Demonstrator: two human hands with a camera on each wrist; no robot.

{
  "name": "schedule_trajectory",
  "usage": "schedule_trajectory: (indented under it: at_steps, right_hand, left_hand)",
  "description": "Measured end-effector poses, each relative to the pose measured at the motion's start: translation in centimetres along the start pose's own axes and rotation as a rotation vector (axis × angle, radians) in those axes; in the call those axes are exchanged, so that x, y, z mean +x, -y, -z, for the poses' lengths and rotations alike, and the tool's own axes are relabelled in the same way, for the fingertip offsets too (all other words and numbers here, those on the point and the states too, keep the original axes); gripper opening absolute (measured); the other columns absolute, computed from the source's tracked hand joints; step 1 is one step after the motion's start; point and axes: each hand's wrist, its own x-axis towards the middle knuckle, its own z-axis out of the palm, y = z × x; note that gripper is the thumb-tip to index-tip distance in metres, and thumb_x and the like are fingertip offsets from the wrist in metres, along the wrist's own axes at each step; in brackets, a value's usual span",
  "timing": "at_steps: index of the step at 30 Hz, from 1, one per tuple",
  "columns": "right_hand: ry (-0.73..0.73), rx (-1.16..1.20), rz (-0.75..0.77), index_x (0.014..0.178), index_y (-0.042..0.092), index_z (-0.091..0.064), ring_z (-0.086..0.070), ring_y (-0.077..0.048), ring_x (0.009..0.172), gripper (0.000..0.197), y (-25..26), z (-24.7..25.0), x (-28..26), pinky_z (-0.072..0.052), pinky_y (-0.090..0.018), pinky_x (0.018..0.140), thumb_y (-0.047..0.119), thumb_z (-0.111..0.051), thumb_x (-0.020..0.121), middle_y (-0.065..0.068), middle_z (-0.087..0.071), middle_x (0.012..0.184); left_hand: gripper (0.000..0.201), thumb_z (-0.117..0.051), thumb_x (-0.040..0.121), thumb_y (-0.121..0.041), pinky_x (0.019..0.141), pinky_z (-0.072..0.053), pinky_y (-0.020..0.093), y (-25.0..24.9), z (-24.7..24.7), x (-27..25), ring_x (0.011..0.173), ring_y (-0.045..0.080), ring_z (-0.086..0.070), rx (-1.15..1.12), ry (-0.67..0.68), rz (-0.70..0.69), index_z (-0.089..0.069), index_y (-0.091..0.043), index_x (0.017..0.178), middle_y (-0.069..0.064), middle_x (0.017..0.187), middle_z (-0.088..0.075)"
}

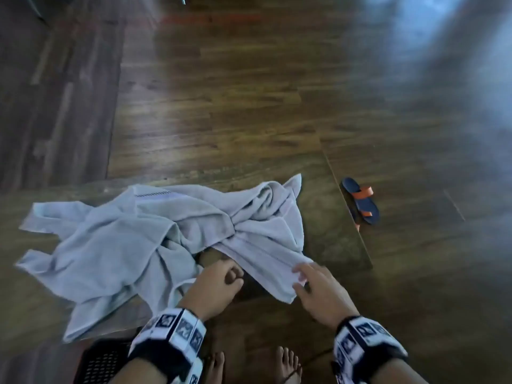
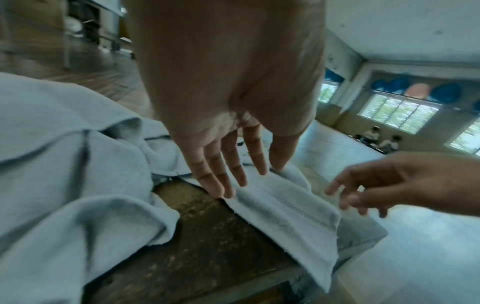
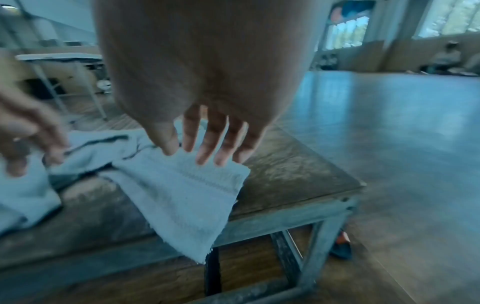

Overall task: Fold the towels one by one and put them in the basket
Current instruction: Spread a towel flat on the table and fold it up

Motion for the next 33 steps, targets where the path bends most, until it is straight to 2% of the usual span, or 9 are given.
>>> schedule_trajectory:
  at_steps: [4,8,12,16,18,21,25,29,33]
  right_hand:
    - [-0.161,-0.339,0.091,0.140,0.029,-0.042,-0.045,-0.021,0.128,0.058,-0.3,-5.2,4.1,-0.038,-0.036,0.103,0.056,-0.054,0.090,0.007,-0.051,0.136]
    - [-0.346,-0.394,0.235,0.105,0.028,-0.060,-0.059,-0.022,0.106,0.018,-1.3,-7.1,5.4,-0.041,-0.038,0.086,0.038,-0.050,0.093,0.007,-0.065,0.106]
    - [-0.503,0.042,0.333,0.095,0.026,-0.050,-0.058,-0.021,0.080,0.002,-0.5,-4.6,4.7,-0.047,-0.044,0.072,0.025,-0.050,0.097,0.004,-0.059,0.083]
    - [-0.774,0.283,0.426,0.093,0.026,-0.050,-0.053,-0.007,0.065,0.016,3.1,1.2,1.3,-0.042,-0.010,0.060,0.011,-0.052,0.096,0.011,-0.058,0.073]
    - [-0.887,0.377,0.454,0.097,0.023,-0.051,-0.048,-0.004,0.069,0.015,5.1,4.7,-1.0,-0.037,-0.005,0.061,0.007,-0.052,0.096,0.015,-0.055,0.078]
    - [-0.923,0.381,0.517,0.102,0.021,-0.046,-0.047,-0.006,0.077,0.004,7.7,8.9,-4.2,-0.033,-0.016,0.062,0.019,-0.049,0.101,0.017,-0.050,0.084]
    - [-0.714,0.207,0.580,0.110,0.036,-0.040,-0.062,-0.003,0.085,0.055,8.6,11.3,-9.2,-0.047,-0.017,0.069,0.069,-0.068,0.075,0.015,-0.062,0.103]
    - [-0.755,-0.120,0.567,0.107,0.035,-0.039,-0.062,-0.022,0.080,0.036,7.4,12.2,-11.9,-0.051,-0.047,0.071,0.044,-0.066,0.086,0.012,-0.059,0.087]
    - [-0.790,-0.038,0.624,0.105,0.026,-0.048,-0.058,-0.003,0.077,0.024,6.5,13.4,-13.5,-0.042,-0.020,0.060,0.033,-0.067,0.092,0.013,-0.060,0.084]
  left_hand:
    - [0.032,-0.061,0.086,-0.027,0.092,-0.043,0.028,3.0,-3.8,5.3,0.108,0.015,-0.051,0.202,-0.105,-0.173,-0.056,-0.029,0.118,-0.006,0.121,-0.049]
    - [0.044,-0.065,0.082,-0.041,0.094,-0.045,0.037,5.9,-6.4,7.5,0.118,0.025,-0.040,0.471,-0.241,-0.240,-0.052,-0.034,0.123,0.002,0.125,-0.040]
    - [0.020,-0.056,0.089,-0.041,0.086,-0.046,0.042,5.2,-5.3,7.9,0.101,0.029,-0.049,0.478,-0.499,-0.381,-0.065,-0.027,0.100,0.004,0.104,-0.051]
    - [0.004,-0.053,0.091,-0.027,0.069,-0.045,0.036,0.8,-2.1,4.0,0.081,0.027,-0.058,0.183,-0.641,-0.566,-0.054,-0.023,0.089,0.000,0.084,-0.059]
    - [0.006,-0.051,0.094,-0.013,0.060,-0.040,0.035,-2.1,-0.5,1.2,0.068,0.029,-0.055,0.011,-0.611,-0.624,-0.047,-0.018,0.094,0.002,0.073,-0.058]
    - [0.006,-0.046,0.099,-0.015,0.060,-0.037,0.035,-6.4,2.1,-2.5,0.066,0.031,-0.052,-0.127,-0.664,-0.720,-0.043,-0.010,0.100,0.001,0.069,-0.053]
    - [0.046,-0.066,0.082,-0.053,0.051,-0.039,0.015,-9.9,6.2,-7.0,0.062,0.007,-0.056,-0.073,-0.698,-0.786,-0.041,-0.019,0.101,-0.008,0.070,-0.056]
    - [0.037,-0.068,0.076,-0.023,0.058,-0.037,0.031,-10.2,9.6,-9.6,0.072,0.030,-0.061,0.376,-0.589,-0.713,-0.038,-0.026,0.097,-0.003,0.076,-0.059]
    - [0.012,-0.059,0.086,-0.016,0.055,-0.039,0.025,-10.5,11.1,-11.7,0.065,0.019,-0.059,0.261,-0.610,-0.723,-0.056,-0.028,0.085,-0.006,0.071,-0.062]
